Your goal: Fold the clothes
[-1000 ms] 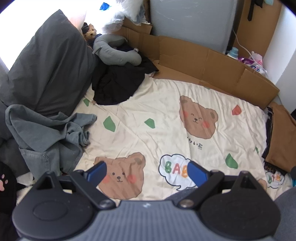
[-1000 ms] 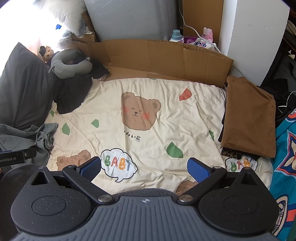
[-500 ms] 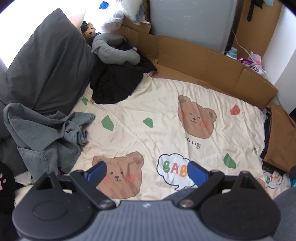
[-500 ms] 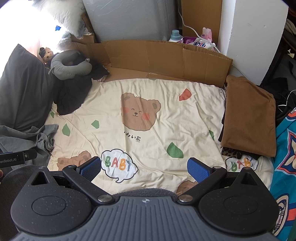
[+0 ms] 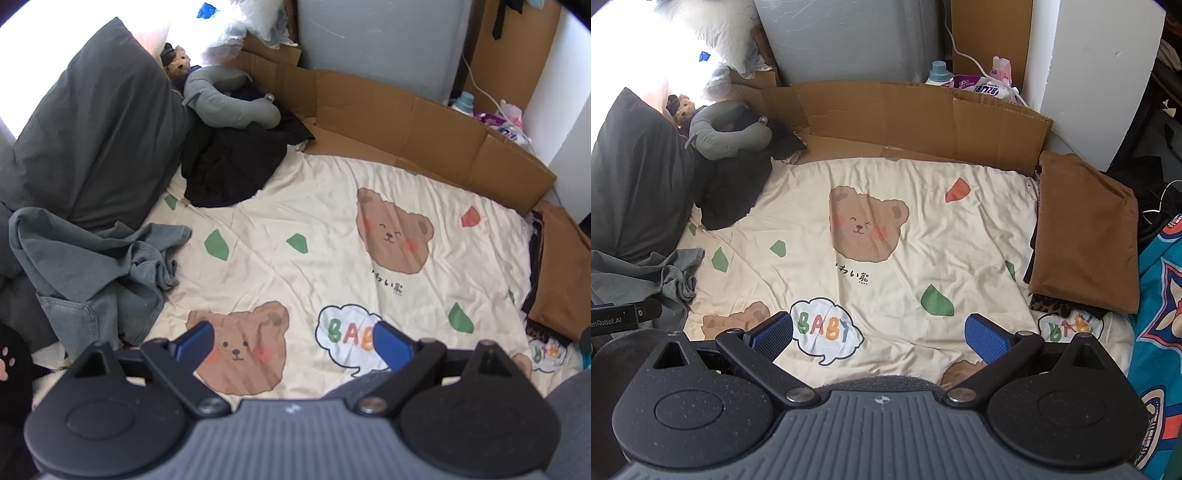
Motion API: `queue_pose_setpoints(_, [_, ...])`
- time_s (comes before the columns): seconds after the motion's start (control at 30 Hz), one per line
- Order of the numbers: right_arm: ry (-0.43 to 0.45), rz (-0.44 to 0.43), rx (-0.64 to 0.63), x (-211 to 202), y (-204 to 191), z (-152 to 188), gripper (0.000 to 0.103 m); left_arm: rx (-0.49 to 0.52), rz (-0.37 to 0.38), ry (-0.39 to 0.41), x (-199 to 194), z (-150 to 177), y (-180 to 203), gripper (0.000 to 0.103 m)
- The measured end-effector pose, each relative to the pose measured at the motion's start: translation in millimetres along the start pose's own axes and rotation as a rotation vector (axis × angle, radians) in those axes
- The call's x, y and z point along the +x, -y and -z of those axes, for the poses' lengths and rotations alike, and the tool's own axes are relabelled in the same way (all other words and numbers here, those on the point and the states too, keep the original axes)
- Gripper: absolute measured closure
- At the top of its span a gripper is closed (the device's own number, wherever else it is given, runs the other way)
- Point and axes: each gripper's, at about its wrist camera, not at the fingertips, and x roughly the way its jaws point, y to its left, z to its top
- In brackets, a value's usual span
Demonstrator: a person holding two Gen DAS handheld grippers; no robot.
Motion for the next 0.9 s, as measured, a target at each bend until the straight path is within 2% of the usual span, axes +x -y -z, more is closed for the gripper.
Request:
queue_pose_setpoints(0.33, [-0.004, -0.006, 0.0, 1.1, -1.1, -0.9, 0.001, 0.015, 0.027, -0.008, 0.7, 1.4, -2.4, 0.014])
queue_pose_setpoints(0.57, [-0.013, 0.023, -0.023, 3.2, -4.9, -1.3, 0.001, -0.01, 0.059, 0.003, -0.6, 2.8, -5.2, 0.014])
queue_pose_setpoints(0.73, [-0.008, -0.004, -0.003, 2.2, -1.5, -1.1, 0.001, 0.004, 0.049, -0.004, 0.3, 1.3, -3.1, 0.013])
queue_pose_setpoints(0.9, [-0.006, -0.011, 0.004, 1.8, 1.3, -1.0, 0.001, -0.017, 0.076, -0.011, 0.8, 1.4, -6.9, 0.013])
